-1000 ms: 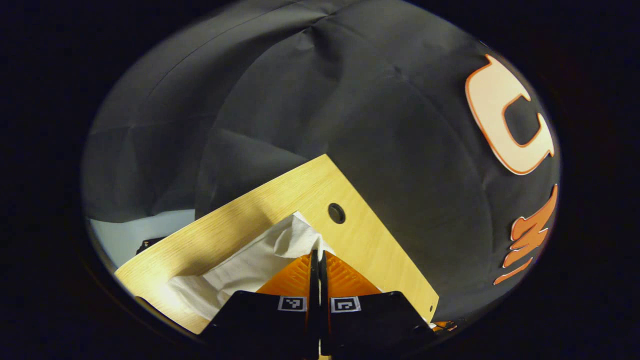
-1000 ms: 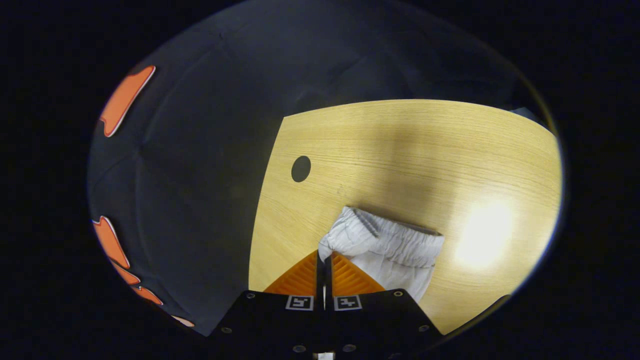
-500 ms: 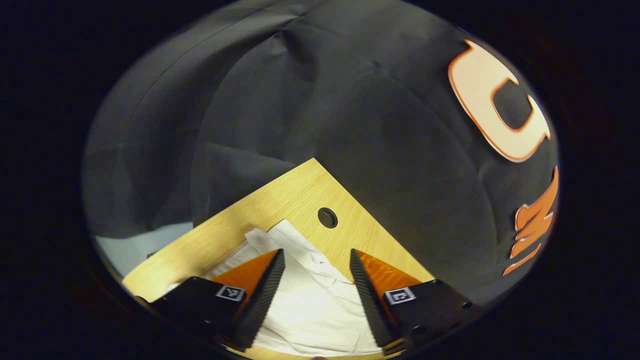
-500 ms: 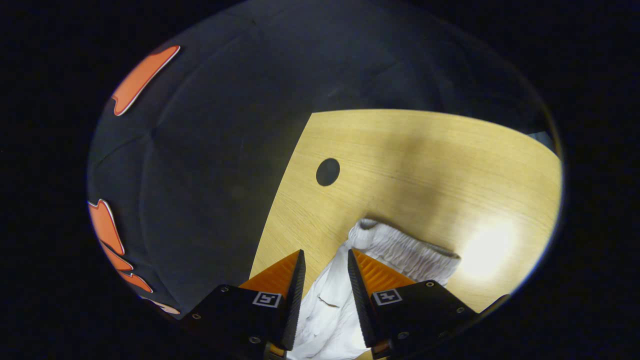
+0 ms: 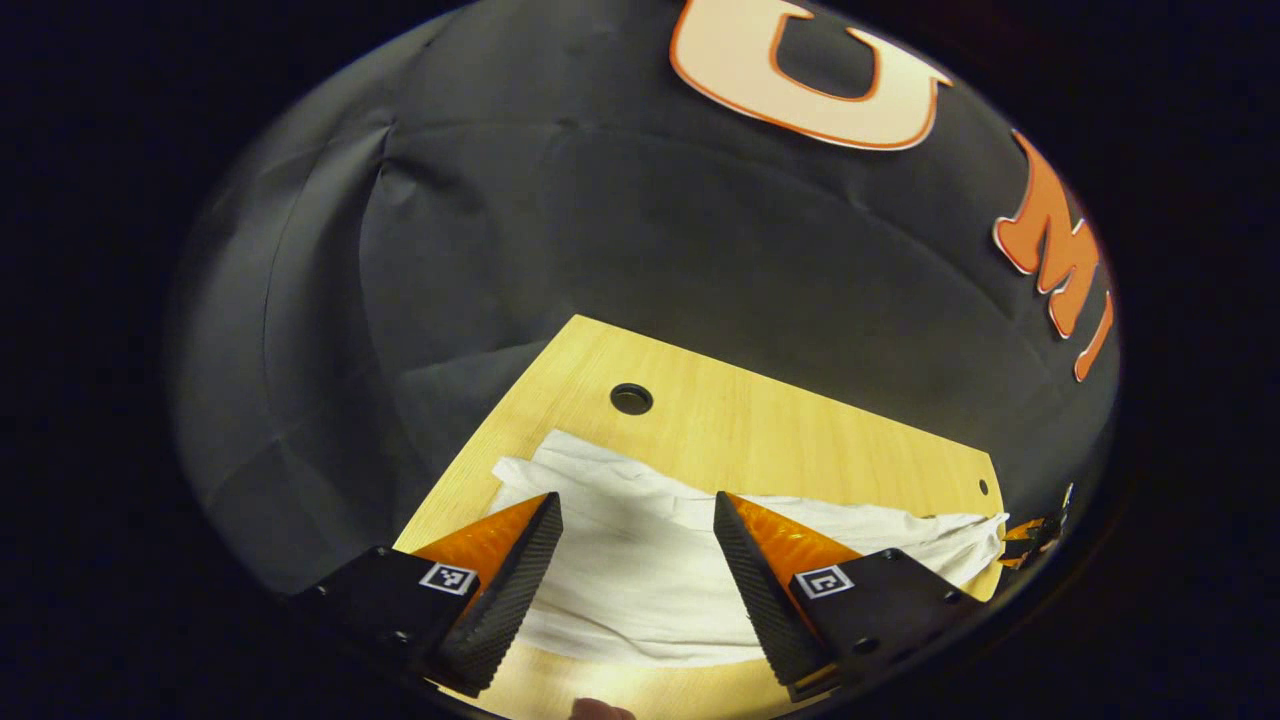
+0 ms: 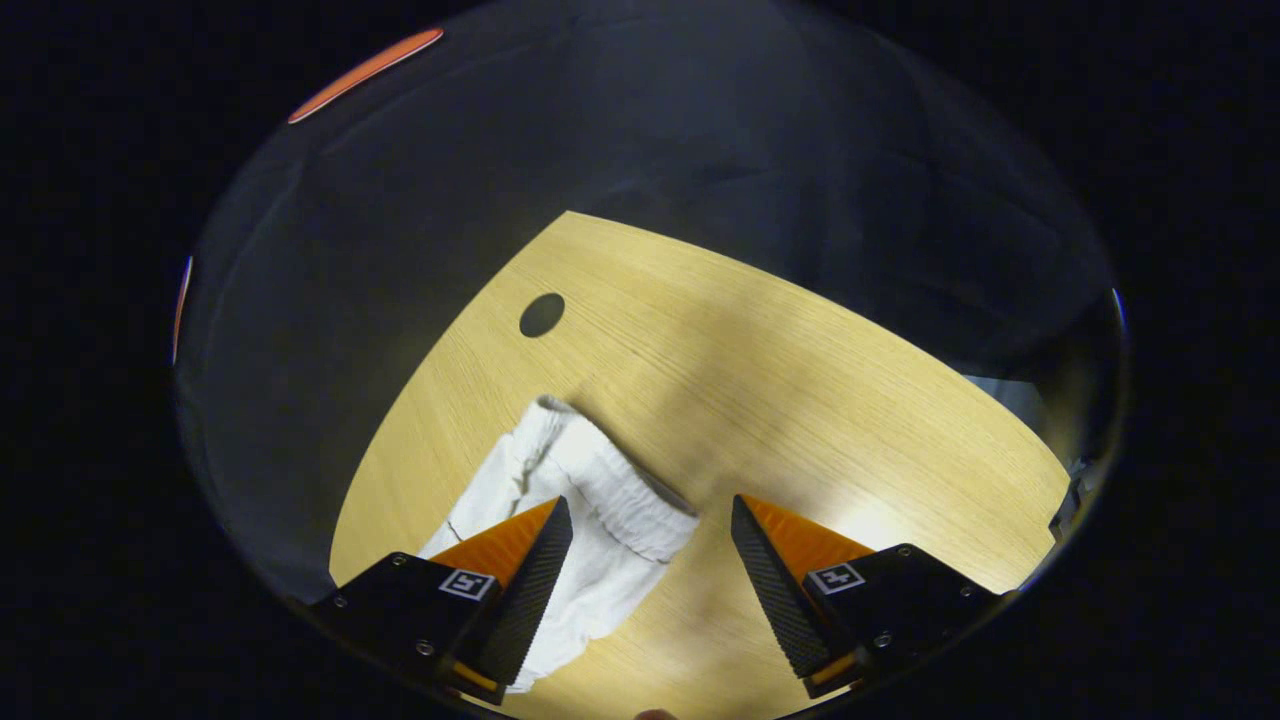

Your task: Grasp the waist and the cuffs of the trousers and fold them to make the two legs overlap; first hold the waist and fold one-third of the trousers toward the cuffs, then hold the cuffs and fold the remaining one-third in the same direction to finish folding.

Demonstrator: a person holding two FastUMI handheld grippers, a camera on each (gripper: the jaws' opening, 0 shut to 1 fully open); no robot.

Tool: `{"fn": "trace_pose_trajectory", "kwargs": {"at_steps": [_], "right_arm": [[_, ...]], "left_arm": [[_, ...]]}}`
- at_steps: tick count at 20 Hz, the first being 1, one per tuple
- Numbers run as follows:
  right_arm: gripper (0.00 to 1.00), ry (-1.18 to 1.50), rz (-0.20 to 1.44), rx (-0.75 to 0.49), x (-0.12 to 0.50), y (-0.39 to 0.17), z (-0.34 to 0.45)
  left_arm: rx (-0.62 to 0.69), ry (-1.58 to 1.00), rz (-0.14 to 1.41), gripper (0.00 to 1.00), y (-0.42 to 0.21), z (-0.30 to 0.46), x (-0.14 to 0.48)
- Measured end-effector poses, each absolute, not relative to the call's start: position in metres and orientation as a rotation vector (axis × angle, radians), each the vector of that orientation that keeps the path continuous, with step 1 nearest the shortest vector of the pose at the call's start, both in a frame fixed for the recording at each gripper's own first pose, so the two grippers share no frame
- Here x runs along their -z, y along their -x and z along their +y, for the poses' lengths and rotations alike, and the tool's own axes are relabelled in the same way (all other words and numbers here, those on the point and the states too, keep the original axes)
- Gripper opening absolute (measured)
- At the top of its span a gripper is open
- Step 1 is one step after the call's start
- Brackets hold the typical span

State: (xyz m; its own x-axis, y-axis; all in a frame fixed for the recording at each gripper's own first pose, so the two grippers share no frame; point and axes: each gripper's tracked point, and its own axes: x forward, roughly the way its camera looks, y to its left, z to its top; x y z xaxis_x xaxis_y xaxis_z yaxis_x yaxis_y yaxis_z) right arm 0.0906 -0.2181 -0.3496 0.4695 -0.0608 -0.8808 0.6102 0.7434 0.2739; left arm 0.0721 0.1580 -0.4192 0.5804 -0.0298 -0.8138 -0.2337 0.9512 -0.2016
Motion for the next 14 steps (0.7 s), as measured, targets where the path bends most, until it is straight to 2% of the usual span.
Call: {"fn": "trace_pose_trajectory", "kwargs": {"at_steps": [7, 9, 10, 11, 12, 13, 14], "right_arm": [[0.99, -0.655, 1.023, 0.467, 0.371, -0.101, -0.206], [0.95, -0.666, 1.033, 0.515, 0.375, -0.099, -0.211], [0.9, -0.66, 1.033, 0.539, 0.377, -0.098, -0.214], [0.77, -0.64, 1.037, 0.55, 0.38, -0.096, -0.215], [0.67, -0.623, 1.026, 0.54, 0.381, -0.098, -0.214], [0.49, -0.621, 1.015, 0.519, 0.381, -0.102, -0.213], [0.41, -0.646, 0.999, 0.508, 0.382, -0.105, -0.211]], "left_arm": [[-0.104, 0.224, 0.903, 0.99, -0.044, 0.126, 0.376], [-0.109, 0.204, 0.891, 1.0, -0.034, 0.122, 0.365], [-0.114, 0.201, 0.887, 0.99, -0.029, 0.119, 0.362], [-0.124, 0.204, 0.88, 0.99, -0.022, 0.116, 0.358], [-0.133, 0.209, 0.881, 0.99, -0.013, 0.115, 0.356], [-0.139, 0.215, 0.883, 1.0, -0.005, 0.114, 0.355], [-0.147, 0.214, 0.887, 1.0, 0.007, 0.115, 0.354]]}}
